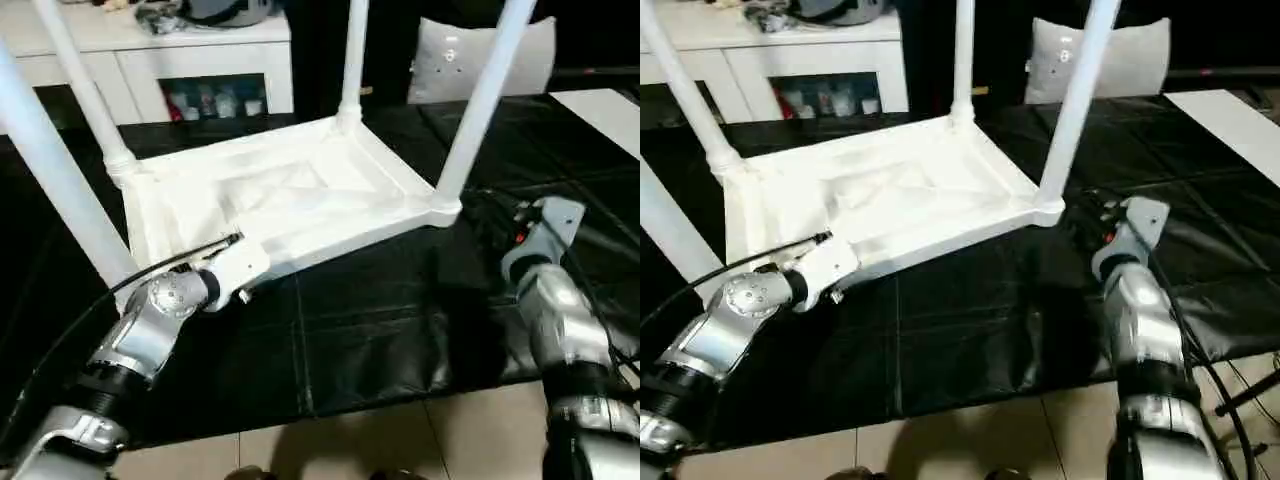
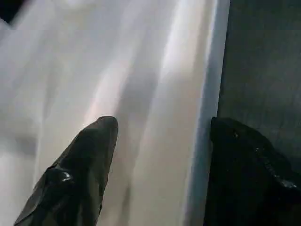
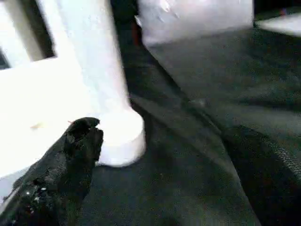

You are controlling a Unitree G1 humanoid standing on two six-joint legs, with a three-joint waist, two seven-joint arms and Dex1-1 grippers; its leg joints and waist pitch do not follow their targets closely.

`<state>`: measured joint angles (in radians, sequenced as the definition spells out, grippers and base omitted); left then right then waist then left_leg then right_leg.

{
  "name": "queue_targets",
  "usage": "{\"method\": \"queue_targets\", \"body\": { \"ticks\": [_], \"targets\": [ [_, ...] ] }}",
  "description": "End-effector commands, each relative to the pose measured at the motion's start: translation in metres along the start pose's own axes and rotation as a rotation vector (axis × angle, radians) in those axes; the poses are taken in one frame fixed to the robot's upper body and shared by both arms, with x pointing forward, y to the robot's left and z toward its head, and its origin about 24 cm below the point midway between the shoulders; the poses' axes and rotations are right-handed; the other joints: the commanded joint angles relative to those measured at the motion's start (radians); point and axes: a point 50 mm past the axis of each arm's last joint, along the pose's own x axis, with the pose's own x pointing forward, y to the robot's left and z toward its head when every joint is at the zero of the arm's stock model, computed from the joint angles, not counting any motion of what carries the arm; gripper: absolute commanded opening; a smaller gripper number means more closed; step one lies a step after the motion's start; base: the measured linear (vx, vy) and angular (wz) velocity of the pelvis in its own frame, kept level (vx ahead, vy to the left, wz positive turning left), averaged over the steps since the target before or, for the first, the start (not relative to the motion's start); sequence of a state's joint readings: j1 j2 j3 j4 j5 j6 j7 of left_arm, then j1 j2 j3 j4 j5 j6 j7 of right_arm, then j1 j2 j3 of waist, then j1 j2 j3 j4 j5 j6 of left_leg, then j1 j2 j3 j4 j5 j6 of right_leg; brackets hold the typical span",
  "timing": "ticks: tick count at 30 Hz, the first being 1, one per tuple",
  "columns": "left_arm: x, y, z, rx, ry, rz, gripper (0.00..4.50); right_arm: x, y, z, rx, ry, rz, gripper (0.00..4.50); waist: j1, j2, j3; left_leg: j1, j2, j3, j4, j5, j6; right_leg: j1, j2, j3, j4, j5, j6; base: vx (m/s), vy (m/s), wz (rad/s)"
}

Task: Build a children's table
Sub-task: Rotate table base

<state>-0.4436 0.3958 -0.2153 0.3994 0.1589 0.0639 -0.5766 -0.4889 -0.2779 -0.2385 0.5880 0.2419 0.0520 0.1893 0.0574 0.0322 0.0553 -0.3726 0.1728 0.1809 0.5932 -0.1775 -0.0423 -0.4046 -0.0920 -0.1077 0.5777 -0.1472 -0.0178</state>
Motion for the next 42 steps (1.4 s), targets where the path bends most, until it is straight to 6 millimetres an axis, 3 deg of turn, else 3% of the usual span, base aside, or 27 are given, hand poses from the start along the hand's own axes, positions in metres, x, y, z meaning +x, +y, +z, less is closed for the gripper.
{"method": "queue_targets", "body": {
  "ticks": [1, 2, 3, 4, 9, 12, 19, 21, 24, 25, 29, 31, 33, 34, 35, 39, 41, 42],
  "targets": [
    [-0.003, 0.003, 0.008, -0.037, -0.062, 0.013, 3.5, 0.004, 0.003, 0.017, -0.049, -0.068, 0.042, 4.5, 0.001, -0.014, -0.07, 0.013, 0.048, -0.02, -0.069, -0.296, 0.033, 0.041, -0.066, 0.047, -0.082, -0.439, -0.13, 0.0, 0.0, 0.0],
    [-0.003, 0.003, 0.008, -0.037, -0.062, 0.013, 3.5, 0.004, 0.003, 0.017, -0.049, -0.068, 0.042, 4.5, 0.001, -0.014, -0.07, 0.013, 0.047, -0.019, -0.068, -0.293, 0.036, 0.041, -0.066, 0.047, -0.081, -0.44, -0.13, 0.0, 0.0, 0.0],
    [-0.004, -0.001, 0.008, -0.045, -0.067, -0.009, 3.5, 0.008, 0.005, 0.021, -0.112, -0.067, 0.074, 4.5, -0.002, -0.003, -0.07, 0.013, 0.047, -0.02, -0.069, -0.296, 0.035, 0.04, -0.063, 0.046, -0.082, -0.432, -0.131, 0.0, 0.0, 0.0],
    [-0.005, -0.003, 0.007, -0.036, -0.06, -0.02, 3.5, 0.011, 0.005, 0.024, -0.156, -0.059, 0.092, 4.5, -0.003, -0.009, -0.071, 0.01, 0.046, -0.021, -0.068, -0.287, 0.035, 0.044, -0.061, 0.045, -0.077, -0.414, -0.138, 0.0, 0.0, 0.0],
    [-0.008, -0.005, 0.012, -0.039, -0.071, -0.019, 3.5, 0.029, 0.008, 0.033, -0.23, -0.009, 0.122, 4.5, -0.002, -0.017, -0.073, 0.01, 0.048, -0.018, -0.063, -0.253, 0.051, 0.046, -0.064, 0.046, -0.067, -0.376, -0.17, 0.0, 0.0, 0.0],
    [-0.013, -0.003, 0.024, -0.058, -0.114, -0.01, 3.5, 0.042, 0.011, 0.042, -0.261, 0.007, 0.092, 4.5, 0.0, -0.015, -0.073, 0.008, 0.049, -0.018, -0.061, -0.239, 0.048, 0.047, -0.066, 0.046, -0.06, -0.345, -0.206, 0.0, 0.0, 0.0],
    [-0.024, -0.01, 0.034, -0.137, -0.174, 0.025, 3.5, 0.054, 0.021, 0.054, -0.241, 0.005, 0.085, 4.5, 0.015, -0.018, -0.074, 0.008, 0.054, -0.016, -0.061, -0.231, 0.056, 0.048, -0.067, 0.048, -0.05, -0.299, -0.22, 0.0, 0.0, 0.0],
    [-0.03, -0.017, 0.032, -0.158, -0.167, 0.035, 3.5, 0.056, 0.019, 0.057, -0.253, 0.003, 0.042, 4.5, 0.019, -0.023, -0.063, 0.006, 0.053, -0.016, -0.065, -0.243, 0.059, 0.044, -0.065, 0.048, -0.055, -0.318, -0.21, 0.0, 0.0, 0.0],
    [-0.035, -0.023, 0.03, -0.161, -0.15, 0.027, 3.5, 0.057, 0.018, 0.059, -0.264, -0.002, 0.01, 4.5, 0.025, -0.021, -0.061, 0.009, 0.052, -0.016, -0.066, -0.254, 0.052, 0.041, -0.063, 0.048, -0.057, -0.332, -0.202, 0.0, 0.0, 0.0],
    [-0.038, -0.026, 0.028, -0.157, -0.138, 0.024, 3.5, 0.058, 0.018, 0.06, -0.263, -0.002, -0.003, 4.5, 0.029, -0.028, -0.049, 0.007, 0.052, -0.017, -0.072, -0.275, 0.049, 0.037, -0.062, 0.049, -0.06, -0.347, -0.19, 0.0, 0.0, 0.0],
    [-0.044, -0.029, 0.027, -0.151, -0.112, 0.027, 3.5, 0.059, 0.019, 0.062, -0.266, -0.007, -0.025, 4.5, 0.033, -0.029, -0.047, 0.002, 0.054, -0.02, -0.071, -0.26, 0.05, 0.036, -0.061, 0.05, -0.049, -0.299, -0.197, 0.0, 0.0, 0.0],
    [-0.049, -0.031, 0.026, -0.15, -0.093, 0.037, 3.5, 0.061, 0.018, 0.066, -0.258, -0.015, -0.078, 4.5, 0.035, -0.038, -0.042, 0.003, 0.052, -0.017, -0.071, -0.265, 0.052, 0.034, -0.062, 0.051, -0.052, -0.311, -0.193, 0.0, 0.0, 0.0],
    [-0.051, -0.032, 0.026, -0.151, -0.09, 0.04, 3.5, 0.061, 0.017, 0.067, -0.256, -0.017, -0.092, 4.5, 0.036, -0.034, -0.04, 0.005, 0.054, -0.018, -0.072, -0.273, 0.043, 0.031, -0.061, 0.051, -0.049, -0.301, -0.195, 0.0, 0.0, 0.0],
    [-0.052, -0.032, 0.026, -0.154, -0.091, 0.045, 3.5, 0.061, 0.016, 0.068, -0.245, -0.021, -0.103, 4.5, 0.036, -0.035, -0.039, 0.004, 0.053, -0.018, -0.073, -0.279, 0.039, 0.032, -0.06, 0.052, -0.049, -0.291, -0.195, 0.0, 0.0, 0.0],
    [-0.053, -0.033, 0.026, -0.157, -0.092, 0.051, 3.5, 0.061, 0.016, 0.069, -0.235, -0.024, -0.112, 4.5, 0.035, -0.047, -0.041, 0.005, 0.054, -0.017, -0.073, -0.275, 0.04, 0.033, -0.061, 0.051, -0.049, -0.286, -0.195, 0.0, 0.0, 0.0],
    [-0.059, -0.034, 0.022, -0.172, -0.096, 0.107, 3.5, 0.061, 0.009, 0.076, -0.228, -0.04, -0.167, 4.5, 0.036, -0.048, -0.041, 0.002, 0.053, -0.016, -0.07, -0.247, 0.045, 0.035, -0.062, 0.053, -0.043, -0.254, -0.206, 0.0, 0.0, 0.0],
    [-0.06, -0.034, 0.021, -0.175, -0.103, 0.131, 3.5, 0.059, 0.002, 0.074, -0.223, -0.049, -0.199, 4.5, 0.038, -0.038, -0.047, 0.007, 0.053, -0.015, -0.068, -0.253, 0.041, 0.035, -0.061, 0.053, -0.042, -0.256, -0.203, 0.0, 0.0, 0.0],
    [-0.062, -0.034, 0.021, -0.183, -0.117, 0.164, 3.5, 0.056, -0.004, 0.073, -0.21, -0.063, -0.227, 4.5, 0.038, -0.038, -0.05, 0.006, 0.054, -0.015, -0.067, -0.252, 0.037, 0.036, -0.061, 0.053, -0.042, -0.249, -0.202, 0.0, 0.0, 0.0]
  ]
}}
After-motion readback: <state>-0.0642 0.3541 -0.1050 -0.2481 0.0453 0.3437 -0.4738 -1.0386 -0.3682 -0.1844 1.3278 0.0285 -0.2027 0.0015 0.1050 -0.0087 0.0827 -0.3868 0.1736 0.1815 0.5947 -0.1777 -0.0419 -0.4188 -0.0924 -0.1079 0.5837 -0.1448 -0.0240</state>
